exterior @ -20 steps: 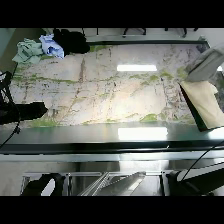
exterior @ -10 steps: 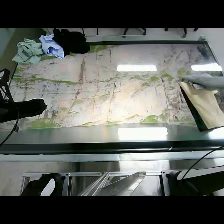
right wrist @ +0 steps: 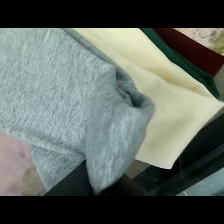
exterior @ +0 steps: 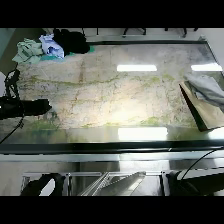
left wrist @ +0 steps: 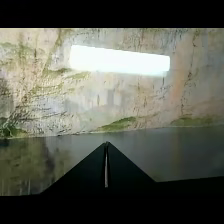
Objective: Fold the shirts.
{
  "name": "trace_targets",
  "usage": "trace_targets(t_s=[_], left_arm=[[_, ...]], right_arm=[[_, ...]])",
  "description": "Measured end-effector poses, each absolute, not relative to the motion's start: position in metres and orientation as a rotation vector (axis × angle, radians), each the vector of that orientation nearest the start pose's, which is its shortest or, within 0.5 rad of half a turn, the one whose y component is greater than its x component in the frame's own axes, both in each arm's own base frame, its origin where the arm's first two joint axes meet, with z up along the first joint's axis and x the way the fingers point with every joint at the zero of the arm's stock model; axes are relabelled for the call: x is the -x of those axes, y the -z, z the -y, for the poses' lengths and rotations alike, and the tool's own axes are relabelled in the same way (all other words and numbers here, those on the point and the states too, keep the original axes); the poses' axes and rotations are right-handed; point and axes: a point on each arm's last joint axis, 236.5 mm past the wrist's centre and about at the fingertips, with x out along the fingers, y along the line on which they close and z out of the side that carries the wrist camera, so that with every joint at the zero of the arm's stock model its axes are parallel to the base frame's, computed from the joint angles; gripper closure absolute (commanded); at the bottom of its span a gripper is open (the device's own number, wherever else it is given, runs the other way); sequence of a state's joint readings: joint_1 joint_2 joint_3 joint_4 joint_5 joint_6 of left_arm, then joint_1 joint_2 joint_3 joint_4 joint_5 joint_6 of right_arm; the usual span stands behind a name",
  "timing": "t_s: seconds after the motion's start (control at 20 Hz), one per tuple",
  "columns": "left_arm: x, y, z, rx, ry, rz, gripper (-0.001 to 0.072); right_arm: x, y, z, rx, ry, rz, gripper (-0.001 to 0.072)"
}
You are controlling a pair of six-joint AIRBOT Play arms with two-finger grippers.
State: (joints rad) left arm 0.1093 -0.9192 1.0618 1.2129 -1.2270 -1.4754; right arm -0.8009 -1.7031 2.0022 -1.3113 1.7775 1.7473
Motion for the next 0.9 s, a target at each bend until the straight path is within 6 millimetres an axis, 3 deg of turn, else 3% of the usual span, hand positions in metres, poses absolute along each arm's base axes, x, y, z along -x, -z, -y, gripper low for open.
trace_targets(t_s=[0.15,0.2,0.25,0.45,0.65,0.75,0.9], left_arm=[[-0.336,-0.121,0.043,0.253,0.202,-1.013,0.0694],[-0.337,-0.126,0.043,0.25,0.204,-1.004,0.0694],[-0.337,-0.13,0.044,0.247,0.207,-0.998,0.0694],[-0.337,-0.143,0.045,0.237,0.219,-0.986,0.0694],[-0.337,-0.148,0.045,0.234,0.221,-0.979,0.0694],[-0.337,-0.149,0.045,0.233,0.222,-0.977,0.0694],[-0.337,-0.15,0.048,0.241,0.231,-0.976,0.0694]], right_arm=[[-0.331,-0.087,0.27,-0.866,0.578,-1.317,0.0677],[-0.328,-0.086,0.271,-0.867,0.594,-1.325,0.0282],[-0.324,-0.085,0.271,-0.868,0.605,-1.338,0.0012],[-0.318,-0.096,0.269,-0.859,0.614,-1.33,0.0012],[-0.316,-0.131,0.26,-0.822,0.607,-1.252,0.0016],[-0.33,-0.154,0.232,-0.804,0.51,-1.207,0.0017],[-0.358,-0.187,0.156,-0.714,0.299,-1.18,0.0017]])
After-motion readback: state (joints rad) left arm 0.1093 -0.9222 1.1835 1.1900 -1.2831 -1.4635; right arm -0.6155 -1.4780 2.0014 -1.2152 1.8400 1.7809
